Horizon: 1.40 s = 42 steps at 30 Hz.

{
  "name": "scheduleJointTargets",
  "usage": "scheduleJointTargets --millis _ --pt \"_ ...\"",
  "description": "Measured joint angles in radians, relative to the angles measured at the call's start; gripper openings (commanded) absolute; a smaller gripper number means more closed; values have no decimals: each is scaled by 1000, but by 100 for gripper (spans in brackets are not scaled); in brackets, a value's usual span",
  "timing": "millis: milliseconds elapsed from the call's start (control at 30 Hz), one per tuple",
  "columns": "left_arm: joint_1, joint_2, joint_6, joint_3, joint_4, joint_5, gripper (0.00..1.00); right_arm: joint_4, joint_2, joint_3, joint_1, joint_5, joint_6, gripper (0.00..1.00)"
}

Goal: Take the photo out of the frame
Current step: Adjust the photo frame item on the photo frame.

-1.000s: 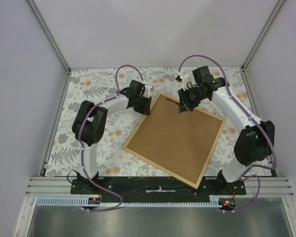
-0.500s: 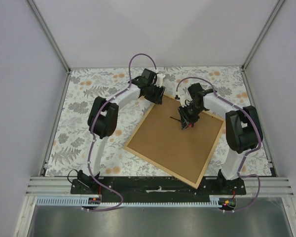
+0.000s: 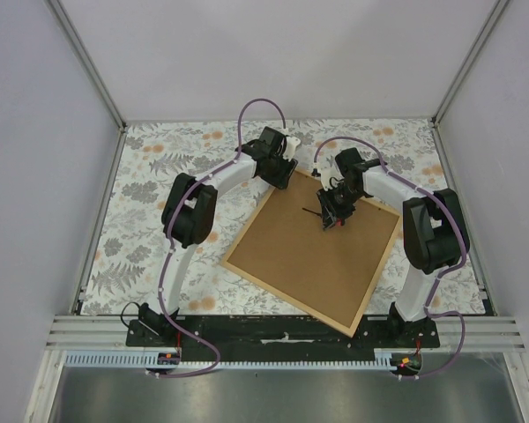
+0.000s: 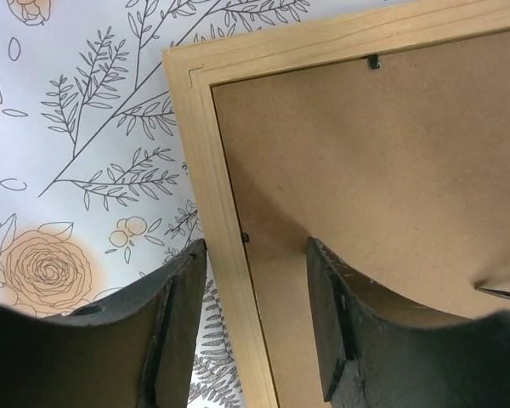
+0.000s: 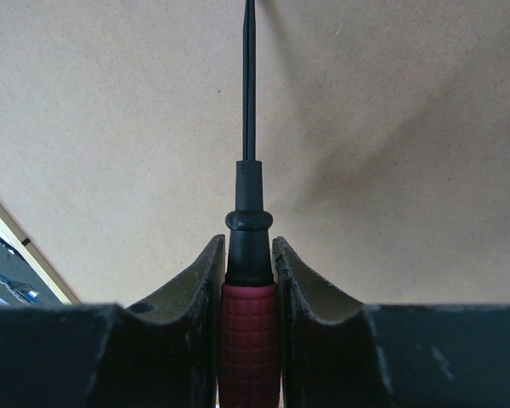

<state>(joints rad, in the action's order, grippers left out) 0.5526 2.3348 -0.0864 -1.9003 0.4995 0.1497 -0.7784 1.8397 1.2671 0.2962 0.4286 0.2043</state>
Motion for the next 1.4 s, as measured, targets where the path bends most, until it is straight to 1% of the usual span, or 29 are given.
scheduleJointTargets --millis 267,600,767,867,900,933,1033,1100,1200,1333,1400 --pt "0 15 -6 -24 0 -17 43 0 0 -1 0 12 0 0" --pt "-2 37 -6 -57 -2 -22 33 0 0 -5 0 24 0 0" --pt "-5 38 -5 -57 -4 -20 24 0 0 -6 0 29 0 0" --pt "-7 38 -5 -57 -4 -17 15 0 0 -6 0 31 0 0" --pt "-8 38 -5 -57 -4 -16 10 0 0 -6 0 34 0 0" --pt "-8 38 -5 -57 -4 -13 2 0 0 -6 0 36 0 0" --pt "-18 38 -5 -57 -4 7 2 0 0 -6 0 41 0 0" --pt "-38 41 5 -57 -7 55 2 0 0 -6 0 47 0 0" --pt "-80 46 42 -54 -17 168 2 -2 0 -6 0 69 3 0" --pt "-151 47 106 -6 -63 320 2 -5 -1 -6 -5 101 5 0" --pt "-174 44 128 19 -92 370 6 -8 -5 -6 -8 116 7 0"
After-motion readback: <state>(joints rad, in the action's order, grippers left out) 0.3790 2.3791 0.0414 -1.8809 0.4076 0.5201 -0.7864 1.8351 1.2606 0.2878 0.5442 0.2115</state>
